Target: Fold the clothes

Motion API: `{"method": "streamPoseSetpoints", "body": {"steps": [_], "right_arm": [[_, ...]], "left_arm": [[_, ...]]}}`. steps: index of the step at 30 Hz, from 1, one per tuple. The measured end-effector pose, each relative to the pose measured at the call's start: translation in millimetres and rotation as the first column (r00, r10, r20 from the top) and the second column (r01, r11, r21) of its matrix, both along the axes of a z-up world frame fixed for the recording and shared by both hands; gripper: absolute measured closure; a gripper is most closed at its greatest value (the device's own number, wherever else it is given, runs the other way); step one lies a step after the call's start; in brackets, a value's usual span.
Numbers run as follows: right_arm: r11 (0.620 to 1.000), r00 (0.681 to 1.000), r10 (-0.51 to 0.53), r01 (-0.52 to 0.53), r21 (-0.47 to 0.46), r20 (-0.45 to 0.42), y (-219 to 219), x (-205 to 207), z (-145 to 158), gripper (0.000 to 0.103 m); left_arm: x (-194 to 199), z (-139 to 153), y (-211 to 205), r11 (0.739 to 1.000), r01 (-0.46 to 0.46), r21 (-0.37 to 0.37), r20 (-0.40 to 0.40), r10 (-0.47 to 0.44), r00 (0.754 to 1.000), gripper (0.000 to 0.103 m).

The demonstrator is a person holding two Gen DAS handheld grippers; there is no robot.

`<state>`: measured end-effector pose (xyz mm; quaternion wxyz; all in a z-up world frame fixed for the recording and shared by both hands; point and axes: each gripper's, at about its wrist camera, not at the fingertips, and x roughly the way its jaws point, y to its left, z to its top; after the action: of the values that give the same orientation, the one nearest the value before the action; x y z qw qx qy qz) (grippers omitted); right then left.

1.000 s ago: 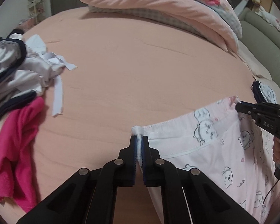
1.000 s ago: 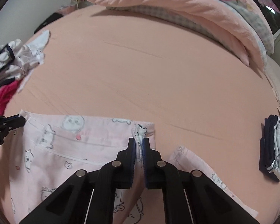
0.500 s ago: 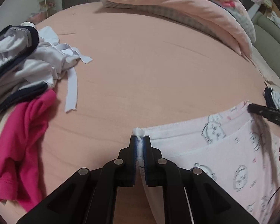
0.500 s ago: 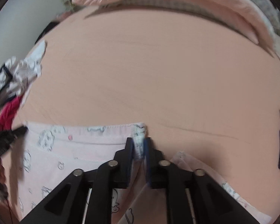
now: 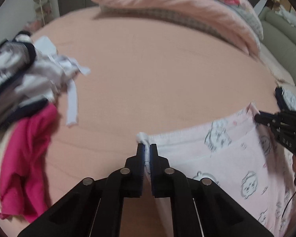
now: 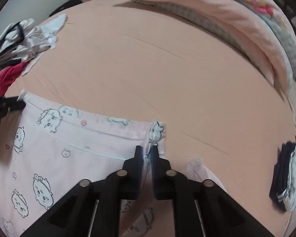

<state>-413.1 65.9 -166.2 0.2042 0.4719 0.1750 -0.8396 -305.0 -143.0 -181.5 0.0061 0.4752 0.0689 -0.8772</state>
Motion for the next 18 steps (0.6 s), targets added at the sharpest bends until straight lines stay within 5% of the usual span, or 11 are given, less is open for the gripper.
{"method": "streamPoseSetpoints", "body": {"steps": [9, 13, 18], "right_arm": [[0.959, 0.990, -0.133, 0.140, -0.248, 0.046, 28, -25, 5, 0.100], [0.945, 0.965, -0.225, 0.250, -0.212, 0.135, 33, -46, -30, 0.099], [0.931, 0.956, -0.269, 0.290, -0.221, 0.121, 34, -44, -14, 0.083]], "left_arm": [[-8, -4, -21, 0.996, -0.056, 0.072, -0.018, 0.058, 0.998, 0.099], [-16, -24, -15, 0.996, -0.080, -0.038, 0.037, 0.082, 0.996, 0.098], [-7, 1, -31, 0.992, -0.097, 0.081, 0.026, 0.095, 0.995, 0.096]]}}
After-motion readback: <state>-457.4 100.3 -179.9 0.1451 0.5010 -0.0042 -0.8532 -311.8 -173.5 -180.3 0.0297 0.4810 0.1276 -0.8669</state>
